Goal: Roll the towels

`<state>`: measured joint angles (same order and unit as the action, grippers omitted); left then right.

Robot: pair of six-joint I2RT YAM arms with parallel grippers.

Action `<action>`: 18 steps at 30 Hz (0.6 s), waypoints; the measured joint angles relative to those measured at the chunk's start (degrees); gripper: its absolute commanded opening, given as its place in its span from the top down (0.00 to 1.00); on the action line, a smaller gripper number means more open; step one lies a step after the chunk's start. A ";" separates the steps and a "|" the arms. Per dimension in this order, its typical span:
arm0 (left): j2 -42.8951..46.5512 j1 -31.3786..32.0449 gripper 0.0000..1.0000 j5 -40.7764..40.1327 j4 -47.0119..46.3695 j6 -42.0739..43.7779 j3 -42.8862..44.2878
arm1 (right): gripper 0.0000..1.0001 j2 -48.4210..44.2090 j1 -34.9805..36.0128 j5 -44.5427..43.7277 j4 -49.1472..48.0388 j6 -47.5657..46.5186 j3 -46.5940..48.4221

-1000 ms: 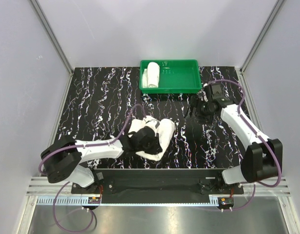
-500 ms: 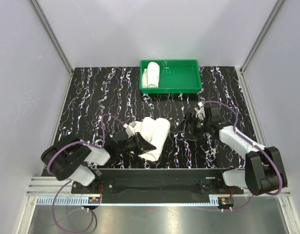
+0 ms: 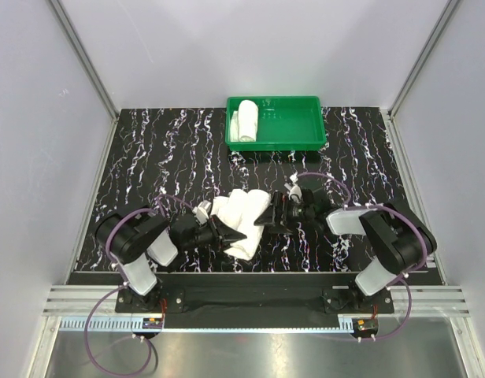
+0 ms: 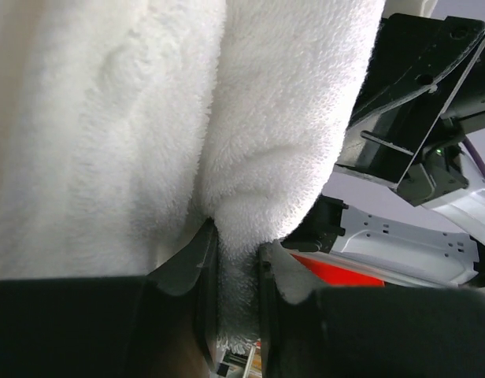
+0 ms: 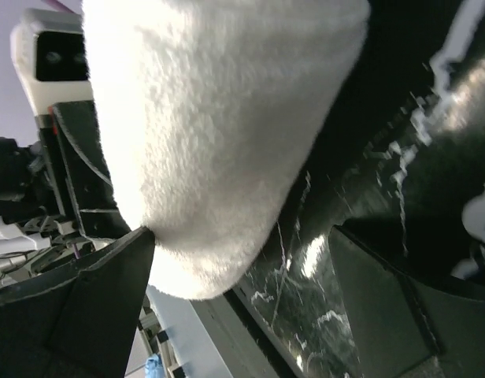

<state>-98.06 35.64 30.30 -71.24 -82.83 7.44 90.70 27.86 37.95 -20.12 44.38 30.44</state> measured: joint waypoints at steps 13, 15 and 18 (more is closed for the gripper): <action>-5.66 -3.28 0.86 2.84 -7.30 -4.68 -1.62 | 0.53 10.19 3.91 0.02 -20.06 5.22 0.35; -5.27 -3.39 0.76 2.82 -6.69 -4.42 -1.62 | 0.63 10.58 4.07 -0.22 -21.55 5.77 0.07; -1.46 -3.48 0.57 2.58 -1.64 -2.12 -1.44 | 0.68 10.51 4.33 -0.90 -21.59 6.12 -0.09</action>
<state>-99.53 32.16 32.88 -72.88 -84.95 6.00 101.21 32.18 37.06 -41.71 50.50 30.35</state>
